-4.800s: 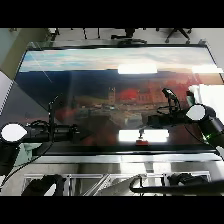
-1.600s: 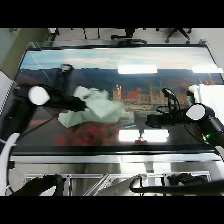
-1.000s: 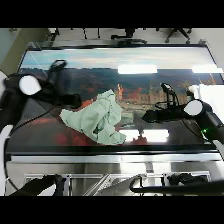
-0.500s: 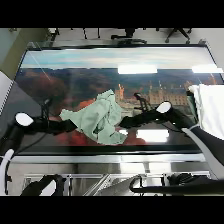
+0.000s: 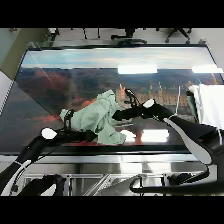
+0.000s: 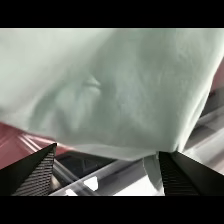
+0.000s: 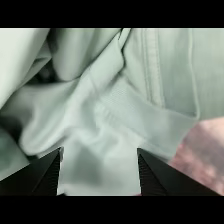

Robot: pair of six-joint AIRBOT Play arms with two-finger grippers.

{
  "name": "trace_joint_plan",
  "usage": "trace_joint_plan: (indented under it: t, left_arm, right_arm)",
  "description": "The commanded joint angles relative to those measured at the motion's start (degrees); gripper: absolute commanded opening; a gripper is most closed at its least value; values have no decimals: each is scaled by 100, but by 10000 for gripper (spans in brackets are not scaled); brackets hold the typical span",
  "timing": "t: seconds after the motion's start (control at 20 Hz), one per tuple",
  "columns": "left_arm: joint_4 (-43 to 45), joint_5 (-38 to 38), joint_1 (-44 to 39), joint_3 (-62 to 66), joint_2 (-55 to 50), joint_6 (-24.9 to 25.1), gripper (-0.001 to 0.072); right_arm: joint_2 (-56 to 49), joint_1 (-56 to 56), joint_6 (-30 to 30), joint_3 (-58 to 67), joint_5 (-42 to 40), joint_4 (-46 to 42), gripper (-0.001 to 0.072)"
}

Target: Fold the shirts.

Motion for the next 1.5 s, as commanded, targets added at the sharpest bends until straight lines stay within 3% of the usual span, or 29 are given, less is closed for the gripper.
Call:
trace_joint_plan:
  t: [0.0, 0.25, 0.4, 0.45, 0.5, 0.55, 0.8, 0.85, 0.9, 1.0, 1.05, 1.1, 1.45]
  left_arm:
    - [-83, 376, -297, -28, -254, -129, 702]
    - [-66, -31, -297, 590, -778, -107, 701]
    - [-50, -52, -297, 872, -1167, -107, 701]
    - [-24, -50, -297, 933, -1320, -111, 676]
    - [44, -57, -297, 970, -1467, -111, 567]
    - [94, -133, -297, 1003, -1593, -109, 532]
    - [195, -297, -297, 1084, -1886, -66, 528]
    - [308, -284, -297, 1086, -1886, -63, 345]
    - [435, -282, -297, 1086, -1886, -61, 186]
    - [485, -269, -282, 1088, -1884, -63, 144]
    - [485, -258, -260, 1091, -1862, -59, 10]
    - [485, -214, -210, 1088, -1770, -59, 10]
    - [691, -968, 798, 2393, -120, -92, 6]
  right_arm:
    - [-142, -138, 304, 463, 584, -455, 520]
    - [125, -911, 986, 494, 973, -1226, 522]
    - [-146, -1040, 997, 494, 1073, -1215, 522]
    - [-267, -970, 988, 494, 1067, -1172, 521]
    - [-387, -890, 949, 494, 1032, -1154, 521]
    - [-509, -807, 949, 496, 979, -1134, 522]
    - [-841, -581, 195, 503, 798, 44, 496]
    - [-896, -546, 195, 507, 791, 83, 496]
    - [-949, -514, 192, 511, 817, 153, 435]
    - [-970, -472, 101, 533, 837, 251, 229]
    - [-964, -461, 9, 623, 981, 249, 68]
    - [-918, -474, 4, 761, 1147, 238, 21]
    - [597, -708, 238, 2122, 1287, -175, 20]
